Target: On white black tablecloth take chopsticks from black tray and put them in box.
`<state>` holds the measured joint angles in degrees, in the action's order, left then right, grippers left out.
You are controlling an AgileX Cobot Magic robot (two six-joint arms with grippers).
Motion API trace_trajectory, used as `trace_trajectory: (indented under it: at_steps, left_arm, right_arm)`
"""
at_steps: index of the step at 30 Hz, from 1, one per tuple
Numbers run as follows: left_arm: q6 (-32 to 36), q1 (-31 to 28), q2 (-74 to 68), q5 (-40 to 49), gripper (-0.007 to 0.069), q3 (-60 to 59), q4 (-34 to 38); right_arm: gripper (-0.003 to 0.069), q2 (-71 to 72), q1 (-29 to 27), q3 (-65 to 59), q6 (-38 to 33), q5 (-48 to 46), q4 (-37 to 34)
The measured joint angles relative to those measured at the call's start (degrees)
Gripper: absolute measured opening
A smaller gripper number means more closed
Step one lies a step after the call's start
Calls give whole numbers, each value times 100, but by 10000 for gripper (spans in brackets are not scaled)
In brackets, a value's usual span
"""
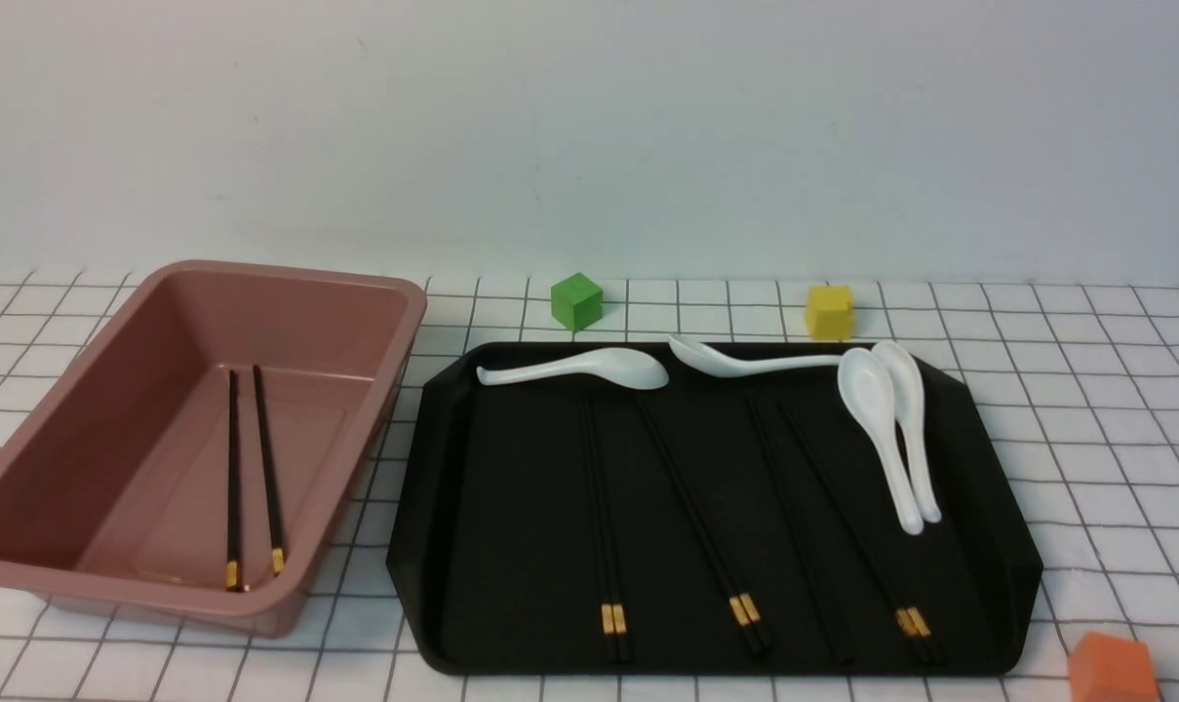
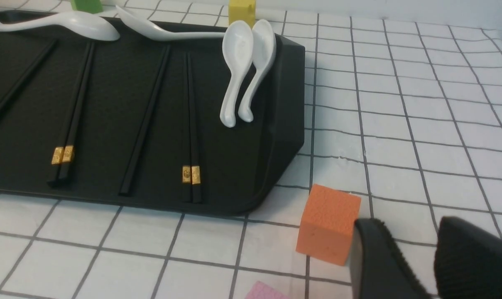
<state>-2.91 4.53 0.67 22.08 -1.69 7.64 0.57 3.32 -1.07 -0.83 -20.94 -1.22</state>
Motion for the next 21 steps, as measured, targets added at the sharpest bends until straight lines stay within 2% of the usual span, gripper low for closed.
trace_trajectory:
  at_steps: [5,11,21]
  left_arm:
    - [-6,0,0,41,27,0,0]
    - [-355,0,0,53,31,0,0]
    - [-410,0,0,65,40,0,0]
  right_arm:
    - [239,0,0,0,0,0,0]
    - [239,0,0,0,0,0,0]
    - [239,0,0,0,0,0,0]
